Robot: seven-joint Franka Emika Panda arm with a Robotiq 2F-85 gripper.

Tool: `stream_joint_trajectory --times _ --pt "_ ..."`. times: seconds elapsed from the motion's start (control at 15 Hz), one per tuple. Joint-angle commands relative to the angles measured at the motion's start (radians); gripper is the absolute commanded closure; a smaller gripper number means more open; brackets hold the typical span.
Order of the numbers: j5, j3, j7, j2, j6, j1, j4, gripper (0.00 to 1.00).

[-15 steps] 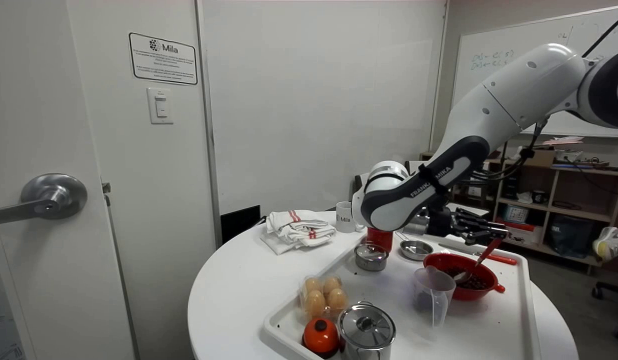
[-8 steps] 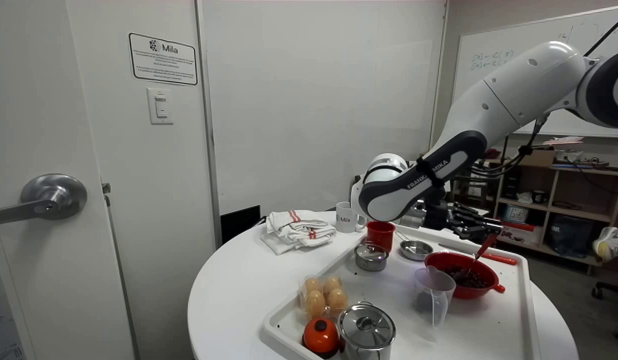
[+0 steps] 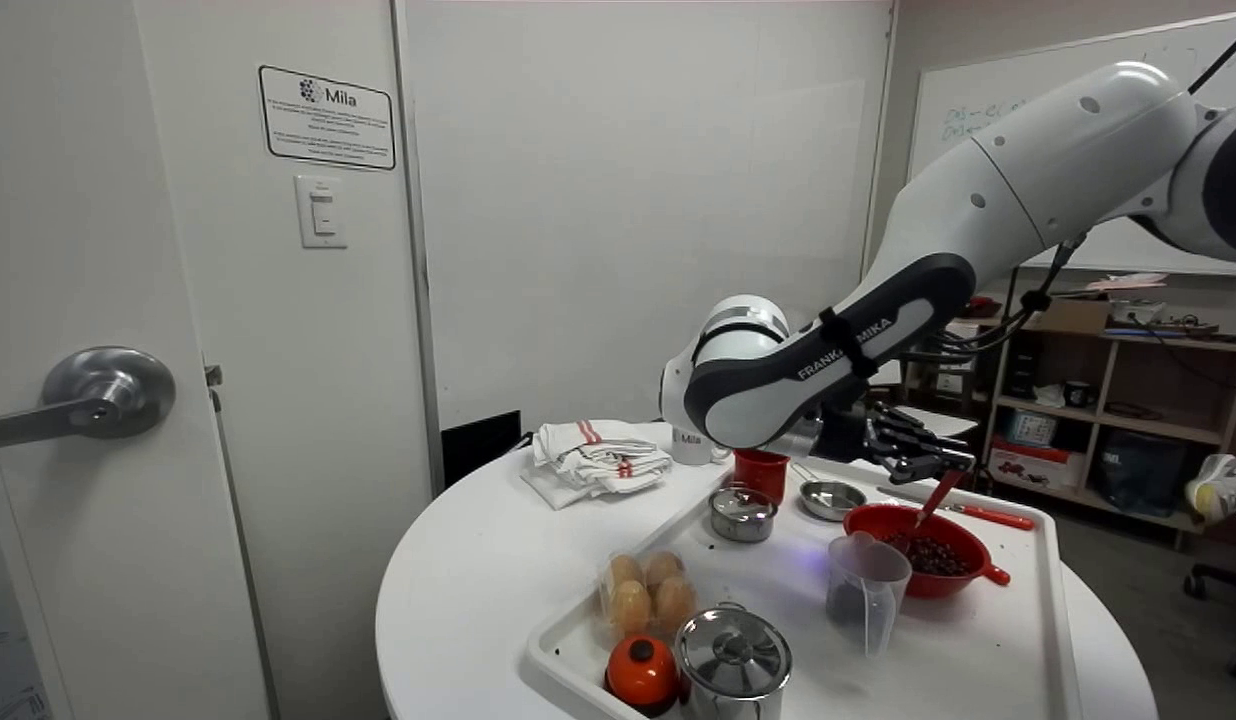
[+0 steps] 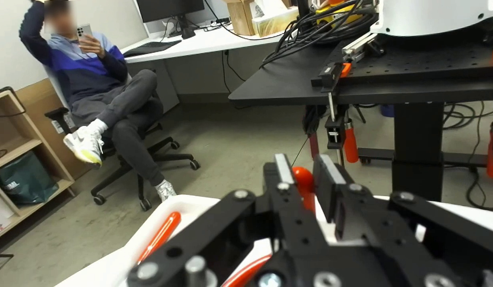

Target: Use the spoon to mix the contents of the bowl and then put it back

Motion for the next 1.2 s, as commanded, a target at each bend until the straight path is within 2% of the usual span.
stream_joint_trajectory --times 0.0,0.4,1.13 --pt "-0.029 -0.002 -0.025 -0.004 0.001 0.023 -0.006 0.91" --pt "-0.01 0.004 -0.018 -0.08 0.016 -0.012 -0.132 0.91" --pt "0.094 0.017 0.025 -0.251 0.025 -0.164 -0.448 0.91"
